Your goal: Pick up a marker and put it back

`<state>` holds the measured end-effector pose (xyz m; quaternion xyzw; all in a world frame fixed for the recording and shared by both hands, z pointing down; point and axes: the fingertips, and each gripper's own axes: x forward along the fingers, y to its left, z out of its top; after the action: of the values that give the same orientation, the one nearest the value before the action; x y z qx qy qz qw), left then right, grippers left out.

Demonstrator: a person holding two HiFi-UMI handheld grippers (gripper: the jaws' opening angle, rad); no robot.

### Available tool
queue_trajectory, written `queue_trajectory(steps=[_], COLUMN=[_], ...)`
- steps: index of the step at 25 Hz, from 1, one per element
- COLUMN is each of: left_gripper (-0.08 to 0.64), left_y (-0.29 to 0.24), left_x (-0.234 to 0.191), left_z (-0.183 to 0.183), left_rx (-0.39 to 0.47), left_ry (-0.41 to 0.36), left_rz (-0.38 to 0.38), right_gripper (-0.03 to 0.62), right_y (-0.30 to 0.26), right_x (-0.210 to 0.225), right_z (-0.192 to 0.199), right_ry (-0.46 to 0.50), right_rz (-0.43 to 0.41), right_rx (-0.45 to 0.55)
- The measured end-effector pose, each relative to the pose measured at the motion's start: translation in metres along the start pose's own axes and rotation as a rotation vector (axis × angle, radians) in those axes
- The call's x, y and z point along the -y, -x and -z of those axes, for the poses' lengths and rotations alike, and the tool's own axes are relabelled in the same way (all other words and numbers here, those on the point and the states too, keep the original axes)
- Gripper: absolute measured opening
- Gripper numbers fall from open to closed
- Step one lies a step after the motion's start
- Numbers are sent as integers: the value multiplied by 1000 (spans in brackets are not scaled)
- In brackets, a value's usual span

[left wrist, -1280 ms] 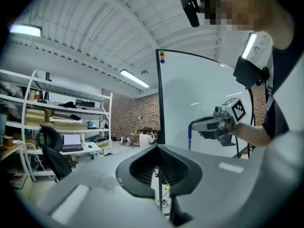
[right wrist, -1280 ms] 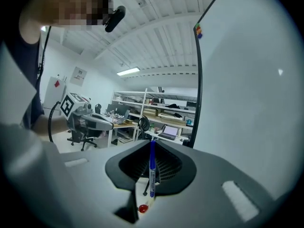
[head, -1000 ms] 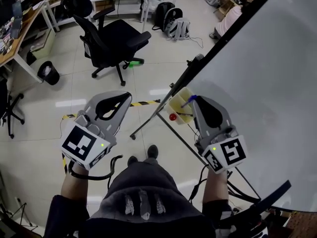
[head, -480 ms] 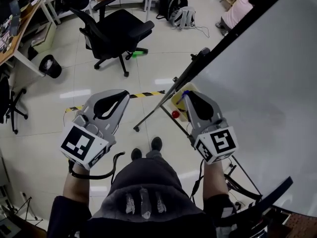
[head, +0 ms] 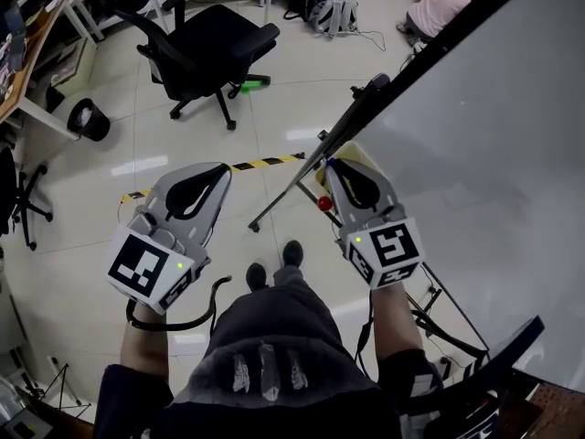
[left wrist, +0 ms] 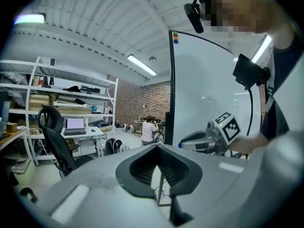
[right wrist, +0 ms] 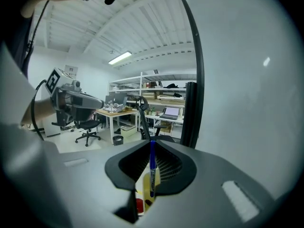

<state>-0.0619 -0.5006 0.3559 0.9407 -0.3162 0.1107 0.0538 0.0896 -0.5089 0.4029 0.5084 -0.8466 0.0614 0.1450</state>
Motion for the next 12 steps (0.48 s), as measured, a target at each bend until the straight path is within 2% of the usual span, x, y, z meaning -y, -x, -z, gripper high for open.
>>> queue_trajectory(steps=[12], left_gripper=[6], left_y=[-5], left_x=[-3], left_z=[4], left_rx=[-7], left_ry=[26], left_rz=[-10], right_gripper=[35], right_y=[-13], right_x=[-7], right_z=[20], right_ry=[20], right_rz=[-29], right_rx=[-85])
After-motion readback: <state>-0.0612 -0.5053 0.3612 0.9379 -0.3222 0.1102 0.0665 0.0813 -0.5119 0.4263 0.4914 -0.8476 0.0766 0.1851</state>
